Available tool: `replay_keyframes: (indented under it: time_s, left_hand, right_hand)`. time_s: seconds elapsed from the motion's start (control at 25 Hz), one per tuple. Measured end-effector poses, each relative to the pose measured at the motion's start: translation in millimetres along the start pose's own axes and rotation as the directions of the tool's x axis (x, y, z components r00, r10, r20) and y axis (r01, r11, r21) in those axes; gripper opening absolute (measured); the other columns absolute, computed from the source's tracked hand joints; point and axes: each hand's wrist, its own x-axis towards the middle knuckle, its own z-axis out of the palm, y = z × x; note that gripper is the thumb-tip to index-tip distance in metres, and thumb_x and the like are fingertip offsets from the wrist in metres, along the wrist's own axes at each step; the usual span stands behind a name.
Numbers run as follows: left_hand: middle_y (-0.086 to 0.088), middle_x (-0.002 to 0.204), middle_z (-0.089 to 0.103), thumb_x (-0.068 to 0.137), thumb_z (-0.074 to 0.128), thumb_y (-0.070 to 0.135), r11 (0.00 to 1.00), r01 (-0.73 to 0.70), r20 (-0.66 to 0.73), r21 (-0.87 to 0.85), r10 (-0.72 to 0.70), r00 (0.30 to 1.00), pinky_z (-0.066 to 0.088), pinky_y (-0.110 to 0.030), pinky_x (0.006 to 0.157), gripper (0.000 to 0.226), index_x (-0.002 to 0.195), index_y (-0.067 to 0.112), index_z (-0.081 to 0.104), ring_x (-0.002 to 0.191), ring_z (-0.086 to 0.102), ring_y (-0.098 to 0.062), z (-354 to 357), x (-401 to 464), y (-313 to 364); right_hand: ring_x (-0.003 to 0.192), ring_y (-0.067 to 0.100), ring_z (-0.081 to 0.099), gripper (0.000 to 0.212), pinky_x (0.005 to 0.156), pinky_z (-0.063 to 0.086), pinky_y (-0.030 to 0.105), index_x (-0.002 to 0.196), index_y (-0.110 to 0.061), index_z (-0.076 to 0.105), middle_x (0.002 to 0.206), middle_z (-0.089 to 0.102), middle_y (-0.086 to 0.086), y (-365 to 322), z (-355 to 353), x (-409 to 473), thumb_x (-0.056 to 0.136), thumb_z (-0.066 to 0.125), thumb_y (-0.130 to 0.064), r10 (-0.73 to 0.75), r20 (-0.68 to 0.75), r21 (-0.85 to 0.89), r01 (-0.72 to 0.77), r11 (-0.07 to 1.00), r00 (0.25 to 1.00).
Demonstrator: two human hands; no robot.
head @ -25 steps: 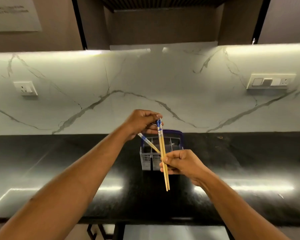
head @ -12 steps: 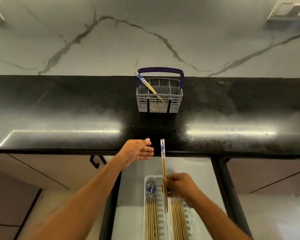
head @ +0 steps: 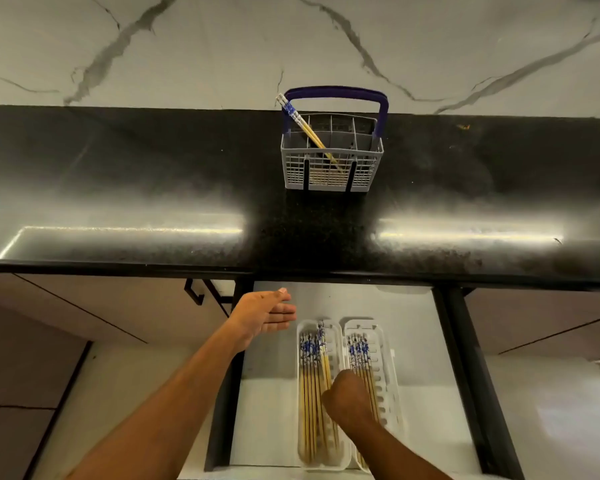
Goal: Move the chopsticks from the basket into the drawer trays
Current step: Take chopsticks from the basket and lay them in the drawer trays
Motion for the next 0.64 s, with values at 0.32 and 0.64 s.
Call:
replay_keyframes:
  time_s: [0.32, 0.64]
  left_hand:
    - [-0.013, 0.106, 0.075, 0.100, 0.054, 0.031, 0.999, 0.007, 0.010, -0.043, -0.006, 1.000, 0.061, -0.031, 0.077, 0.029, 0.115, 0.009, 0.065, 0.094, 0.075, -0.024, -5.9, 2.7, -7.0]
    - [-0.015, 0.106, 0.075, 0.100, 0.054, 0.029, 0.997, 0.017, 0.023, -0.078, -0.015, 1.000, 0.061, -0.031, 0.078, 0.027, 0.113, 0.007, 0.065, 0.094, 0.075, -0.025, -10.9, 3.5, -7.8]
  right_hand:
    - [0.084, 0.016, 0.074, 0.016, 0.068, 0.061, 0.024, 0.096, -0.007, 0.069, 0.097, 0.076, 0.006, -9.4, 16.4, -8.1, 0.091, 0.055, -0.002, 0.024, -0.033, -0.141, -0.029, 0.990, 0.999]
    - [0.097, 0.012, 0.071, 0.021, 0.082, 0.060, 0.022, 0.115, -0.012, 0.067, 0.111, 0.073, 0.002, -11.7, 23.7, -3.5, 0.100, 0.052, -0.014, -0.009, -0.106, -0.232, -0.016, 0.973, 0.994]
